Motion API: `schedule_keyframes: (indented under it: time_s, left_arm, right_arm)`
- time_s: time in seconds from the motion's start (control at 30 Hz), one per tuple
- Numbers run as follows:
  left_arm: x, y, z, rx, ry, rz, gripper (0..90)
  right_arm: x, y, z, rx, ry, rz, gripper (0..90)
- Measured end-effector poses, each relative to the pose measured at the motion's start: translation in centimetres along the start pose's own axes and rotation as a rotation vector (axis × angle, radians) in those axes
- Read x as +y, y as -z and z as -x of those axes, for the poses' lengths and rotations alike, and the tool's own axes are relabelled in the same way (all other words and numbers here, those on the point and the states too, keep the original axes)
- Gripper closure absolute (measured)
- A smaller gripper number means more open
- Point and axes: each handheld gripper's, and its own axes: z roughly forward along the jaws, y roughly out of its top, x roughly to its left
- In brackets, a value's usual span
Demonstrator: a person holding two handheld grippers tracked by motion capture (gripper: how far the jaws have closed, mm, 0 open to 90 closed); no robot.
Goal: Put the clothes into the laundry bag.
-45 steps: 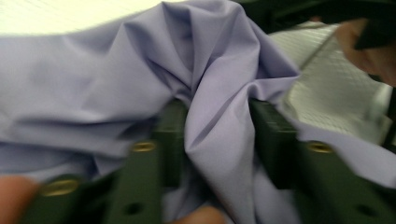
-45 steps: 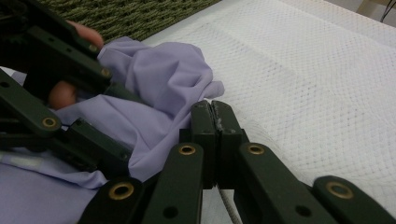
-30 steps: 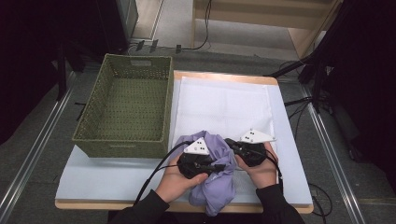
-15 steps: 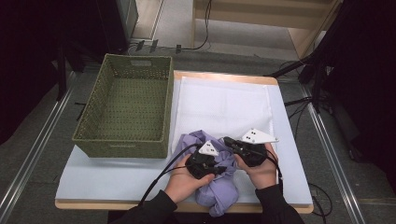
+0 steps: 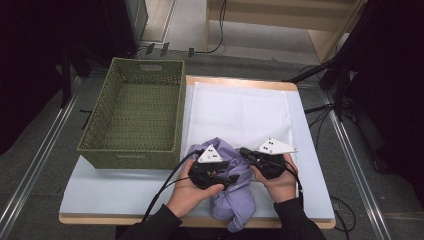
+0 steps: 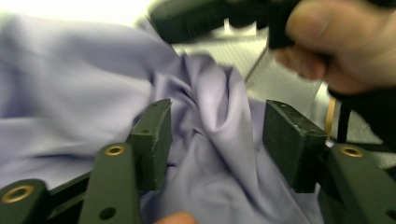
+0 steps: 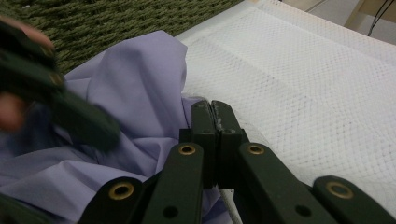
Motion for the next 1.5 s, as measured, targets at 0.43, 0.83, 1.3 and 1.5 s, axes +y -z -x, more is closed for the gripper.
schedule_keyframes:
  time_s: [0.43,0.83,1.3,1.5]
  left_arm:
    - [-1.5,0.1,-2.5,0.141,0.061,-0.100,34.0]
    - [-1.2,-1.0,-1.3,-0.030,0.029,-0.103,87.7]
    - [-1.0,-5.0,0.5,-0.090,-0.052,-0.149,88.3]
    - [-0.9,-4.3,0.2,-0.051,-0.012,-0.089,69.9]
  right_arm:
    - [0.0,-0.1,0.0,0.003,-0.001,-0.001,90.0]
    - [0.0,-0.2,-0.2,0.005,0.007,-0.004,90.0]
    - [0.4,0.2,-0.3,0.016,-0.004,0.033,90.0]
    - [0.3,0.3,-0.2,0.010,-0.004,0.030,90.0]
